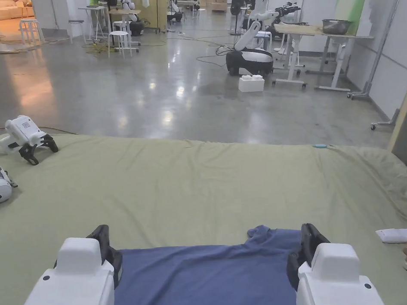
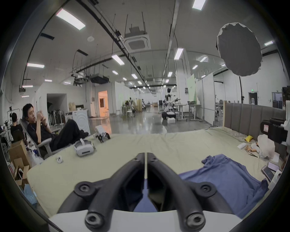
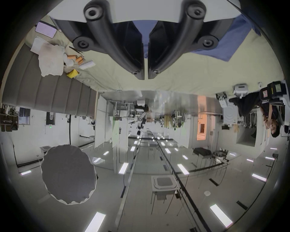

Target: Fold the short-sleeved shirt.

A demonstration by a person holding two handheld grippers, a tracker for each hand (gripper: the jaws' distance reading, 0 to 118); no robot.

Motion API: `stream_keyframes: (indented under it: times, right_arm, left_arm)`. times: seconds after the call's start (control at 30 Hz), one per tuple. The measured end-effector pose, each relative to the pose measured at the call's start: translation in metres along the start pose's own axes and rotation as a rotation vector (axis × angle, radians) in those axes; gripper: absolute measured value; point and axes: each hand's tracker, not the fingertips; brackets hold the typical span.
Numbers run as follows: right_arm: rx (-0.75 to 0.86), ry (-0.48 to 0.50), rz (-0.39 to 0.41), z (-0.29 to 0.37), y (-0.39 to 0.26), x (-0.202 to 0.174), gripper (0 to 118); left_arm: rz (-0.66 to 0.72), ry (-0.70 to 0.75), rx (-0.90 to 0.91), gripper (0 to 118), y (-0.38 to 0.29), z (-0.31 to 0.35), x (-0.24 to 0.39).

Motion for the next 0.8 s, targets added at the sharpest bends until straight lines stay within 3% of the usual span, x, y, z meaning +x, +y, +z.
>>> stream_keyframes:
  times: [0.23,0.37,0.63,0.7,0.8]
  right_arm:
    - [-0.007,0.017,0.010,-0.012,-0.002,-0.002,0]
    - [-0.115,0.040,0.004,-0.021,-0.025,0.004,0]
    - [-0.300,0.023,0.023,-0.038,-0.080,0.019,0]
    - [-0.340,0.013,0.031,-0.043,-0.089,0.024,0]
    - [-0.377,-0.004,0.037,-0.050,-0.099,0.032,0]
  left_arm:
    - [-0.003,0.017,-0.041,0,-0.008,-0.013,-0.007]
    - [0.072,0.005,-0.244,0,-0.037,-0.057,-0.035]
    - [0.148,-0.060,-0.628,0,-0.096,-0.210,-0.101]
    - [0.152,-0.066,-0.679,12,-0.090,-0.231,-0.096]
    - [0.131,-0.073,-0.754,42,-0.092,-0.259,-0.088]
